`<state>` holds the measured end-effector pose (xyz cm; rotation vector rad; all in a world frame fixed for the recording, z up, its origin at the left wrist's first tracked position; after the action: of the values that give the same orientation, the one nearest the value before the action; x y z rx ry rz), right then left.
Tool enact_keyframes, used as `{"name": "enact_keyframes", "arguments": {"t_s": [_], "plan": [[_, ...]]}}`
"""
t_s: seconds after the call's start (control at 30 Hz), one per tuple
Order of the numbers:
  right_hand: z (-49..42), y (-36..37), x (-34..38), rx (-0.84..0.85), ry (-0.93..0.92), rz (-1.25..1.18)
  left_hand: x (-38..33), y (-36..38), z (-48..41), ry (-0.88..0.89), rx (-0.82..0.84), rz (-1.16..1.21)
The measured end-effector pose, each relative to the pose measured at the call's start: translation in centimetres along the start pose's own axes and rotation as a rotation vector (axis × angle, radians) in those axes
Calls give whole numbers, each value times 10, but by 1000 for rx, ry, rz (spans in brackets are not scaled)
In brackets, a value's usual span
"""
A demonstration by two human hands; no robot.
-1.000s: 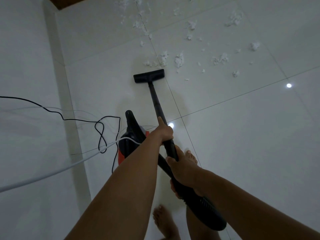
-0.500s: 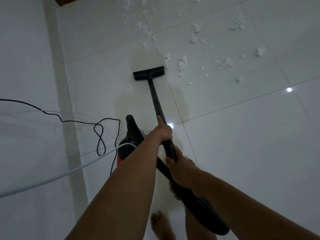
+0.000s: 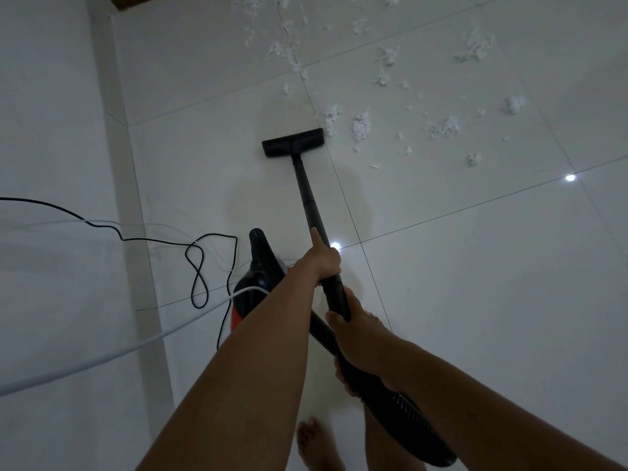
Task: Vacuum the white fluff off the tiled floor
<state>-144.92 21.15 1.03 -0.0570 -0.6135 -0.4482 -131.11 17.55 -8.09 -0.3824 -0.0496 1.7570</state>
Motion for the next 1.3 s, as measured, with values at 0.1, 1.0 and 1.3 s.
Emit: {"name": "enact_keyframes", "arguments": {"t_s": [0.1,1.0,1.3], "plan": [[-3,-2,7,6,-7,-13,-6,-4,-1,0,-7,5],[-97,-72,126,-32,-103,196,-138,-76,-47,-31,-5,33],[-129,-96,184,-18,-64,281,-186,-113,-74,-37,-5,78]]}}
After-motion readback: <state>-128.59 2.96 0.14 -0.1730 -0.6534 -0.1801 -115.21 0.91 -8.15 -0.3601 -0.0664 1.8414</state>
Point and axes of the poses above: each hand's wrist, its own z-axis away from the middle knuckle, its own y-axis out of the palm, x = y × z, the point moved 9 cm from there along -z, towards the middle knuckle, and after that the axes turned 9 degrees about -y, right-handed, at the moved point
